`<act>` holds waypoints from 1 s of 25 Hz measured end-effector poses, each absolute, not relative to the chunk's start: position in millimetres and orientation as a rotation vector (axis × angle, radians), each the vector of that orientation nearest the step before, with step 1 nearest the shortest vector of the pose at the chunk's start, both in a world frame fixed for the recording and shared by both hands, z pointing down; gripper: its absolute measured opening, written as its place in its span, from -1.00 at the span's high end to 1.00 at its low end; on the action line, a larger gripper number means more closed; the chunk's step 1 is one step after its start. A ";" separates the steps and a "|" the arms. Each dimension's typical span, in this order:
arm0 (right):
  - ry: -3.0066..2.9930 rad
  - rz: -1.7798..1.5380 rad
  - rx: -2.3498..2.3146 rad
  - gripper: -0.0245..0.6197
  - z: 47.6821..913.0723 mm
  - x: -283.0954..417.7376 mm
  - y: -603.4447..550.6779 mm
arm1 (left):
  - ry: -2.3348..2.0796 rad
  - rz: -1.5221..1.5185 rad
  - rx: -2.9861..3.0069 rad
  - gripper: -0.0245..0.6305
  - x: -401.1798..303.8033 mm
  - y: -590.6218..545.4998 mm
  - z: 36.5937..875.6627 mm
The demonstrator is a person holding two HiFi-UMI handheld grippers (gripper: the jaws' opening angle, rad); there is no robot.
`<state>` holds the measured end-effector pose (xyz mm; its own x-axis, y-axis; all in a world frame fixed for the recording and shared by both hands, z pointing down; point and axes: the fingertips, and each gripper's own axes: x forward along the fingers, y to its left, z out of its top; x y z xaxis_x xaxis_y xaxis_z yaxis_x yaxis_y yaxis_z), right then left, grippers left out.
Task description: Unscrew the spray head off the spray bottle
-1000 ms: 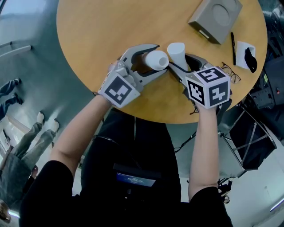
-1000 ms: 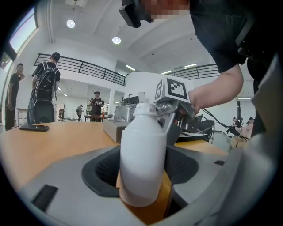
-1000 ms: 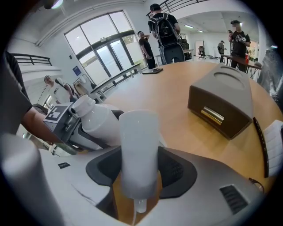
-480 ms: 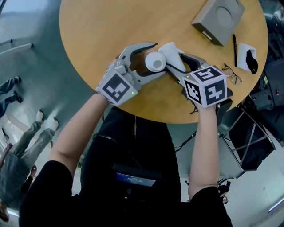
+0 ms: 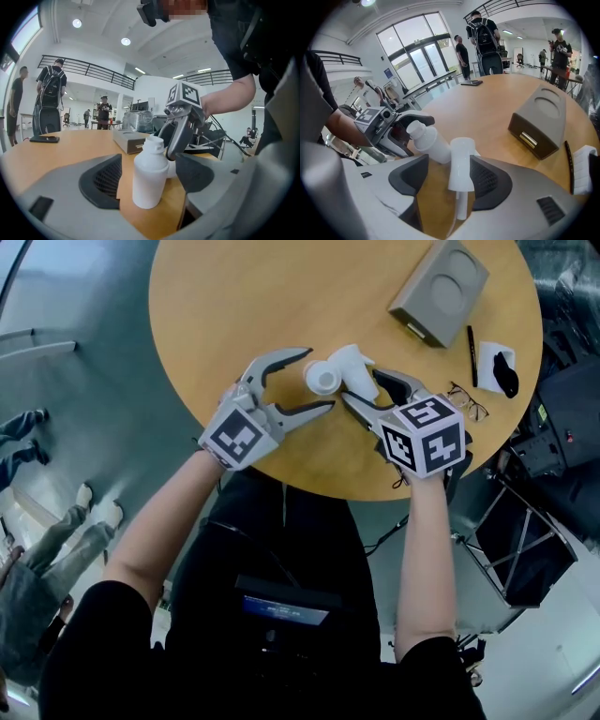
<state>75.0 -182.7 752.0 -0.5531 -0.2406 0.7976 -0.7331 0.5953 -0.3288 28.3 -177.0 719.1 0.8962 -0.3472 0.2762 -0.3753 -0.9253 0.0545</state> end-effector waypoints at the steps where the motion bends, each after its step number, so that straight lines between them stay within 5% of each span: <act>1: -2.115 0.843 0.763 0.01 740.6 72.7 -180.3 | -0.569 0.410 2.952 -0.19 25.3 -173.6 709.5; 16: -2.605 0.478 0.768 0.01 536.7 39.9 -135.8 | -0.687 0.254 2.926 -0.10 -10.3 -137.9 515.0; 25: -2.926 0.317 0.731 0.22 392.8 27.6 -108.1 | -0.659 0.138 2.895 0.10 -12.3 -108.6 406.5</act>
<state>27.6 -108.1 392.8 -0.8781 -0.4526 0.1554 -0.4753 0.8623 -0.1745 -12.3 -108.6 406.5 0.8980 -0.4211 0.1274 -0.4368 -0.8880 0.1435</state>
